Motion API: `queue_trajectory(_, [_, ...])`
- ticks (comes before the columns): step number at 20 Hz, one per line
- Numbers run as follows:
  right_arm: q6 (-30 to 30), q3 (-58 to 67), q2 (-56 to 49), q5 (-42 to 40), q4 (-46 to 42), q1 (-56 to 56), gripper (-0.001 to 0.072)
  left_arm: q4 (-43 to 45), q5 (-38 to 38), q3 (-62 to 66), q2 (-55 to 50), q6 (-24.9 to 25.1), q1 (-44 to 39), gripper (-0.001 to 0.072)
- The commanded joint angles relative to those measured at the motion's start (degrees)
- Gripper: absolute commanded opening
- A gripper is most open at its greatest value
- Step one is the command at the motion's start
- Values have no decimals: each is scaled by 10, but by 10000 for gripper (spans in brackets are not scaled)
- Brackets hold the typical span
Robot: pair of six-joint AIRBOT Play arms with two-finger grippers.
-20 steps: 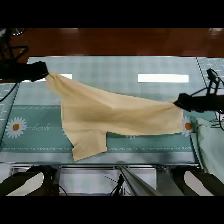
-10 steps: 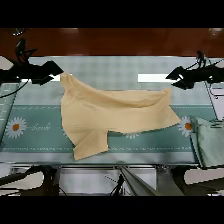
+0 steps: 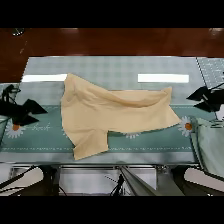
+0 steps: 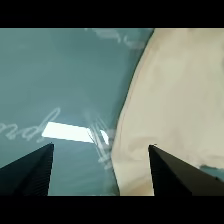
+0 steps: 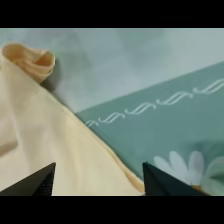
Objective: Fold the shirts.
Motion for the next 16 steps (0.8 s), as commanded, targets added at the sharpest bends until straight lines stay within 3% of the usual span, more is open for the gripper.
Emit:
queue_trajectory(1, [-84, -165, 83, -60, 101, -11, 625, -133, 29, -129, 36, 89, 52, 704])
queue_trajectory(3, [-86, -198, 93, -58, 108, -11, 625, -180, 52, -169, 33, 120, 48, 704])
queue_trajectory(7, [-86, -208, 94, -39, 110, -11, 625, -180, 86, -213, 25, 145, -2, 704])
queue_trajectory(13, [-74, -207, 94, -36, 116, -11, 625, -186, 136, -219, 15, 149, -110, 703])
queue_trajectory(15, [-68, -202, 94, -36, 111, -12, 625, -225, 164, -218, 10, 136, -140, 697])
queue_trajectory(16, [-65, -198, 94, -35, 105, -12, 625, -256, 168, -217, 9, 139, -152, 557])
